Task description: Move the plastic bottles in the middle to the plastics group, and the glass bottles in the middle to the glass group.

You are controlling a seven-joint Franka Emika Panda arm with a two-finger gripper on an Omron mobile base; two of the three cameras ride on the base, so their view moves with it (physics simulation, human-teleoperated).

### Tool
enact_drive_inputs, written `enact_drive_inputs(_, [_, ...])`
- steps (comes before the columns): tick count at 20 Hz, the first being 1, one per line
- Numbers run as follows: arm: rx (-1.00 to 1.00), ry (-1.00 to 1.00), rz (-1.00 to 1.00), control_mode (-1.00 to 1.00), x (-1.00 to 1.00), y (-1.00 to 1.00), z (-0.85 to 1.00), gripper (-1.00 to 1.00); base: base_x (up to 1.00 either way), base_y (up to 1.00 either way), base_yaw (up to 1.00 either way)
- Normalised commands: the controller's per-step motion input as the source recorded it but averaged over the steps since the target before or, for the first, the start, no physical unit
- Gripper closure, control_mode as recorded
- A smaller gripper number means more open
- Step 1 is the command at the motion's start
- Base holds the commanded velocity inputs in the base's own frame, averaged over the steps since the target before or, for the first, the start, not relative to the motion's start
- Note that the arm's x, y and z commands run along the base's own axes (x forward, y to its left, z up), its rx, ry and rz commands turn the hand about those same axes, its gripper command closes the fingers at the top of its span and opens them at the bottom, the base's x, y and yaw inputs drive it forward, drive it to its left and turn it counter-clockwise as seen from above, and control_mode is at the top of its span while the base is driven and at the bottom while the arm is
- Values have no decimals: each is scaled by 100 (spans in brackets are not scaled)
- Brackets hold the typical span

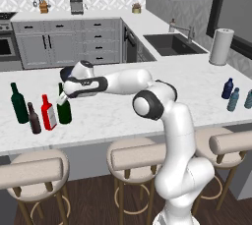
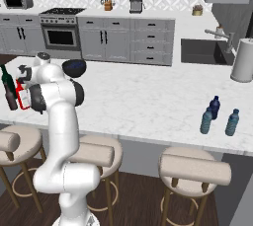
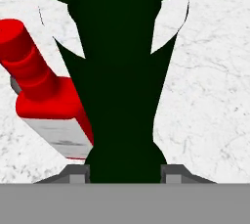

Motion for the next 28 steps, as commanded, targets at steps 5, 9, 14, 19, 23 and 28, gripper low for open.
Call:
enact_drive_inputs(5, [0, 0, 0, -100, 0, 0, -36, 100, 0, 0, 0])
enact_drive_inputs(9, [2, 0, 0, -100, 0, 0, -43, 100, 0, 0, 0])
enact_drive_inputs(14, [3, -1, 0, -100, 0, 0, -21, 100, 0, 0, 0])
enact_drive_inputs(19, [0, 0, 0, -100, 0, 0, 0, -100, 0, 0, 0])
enact_drive_inputs(23, [0, -1, 0, -100, 0, 0, 0, -100, 0, 0, 0])
enact_drive_inputs(28, [0, -7, 0, -100, -2, 0, 0, -100, 0, 0, 0])
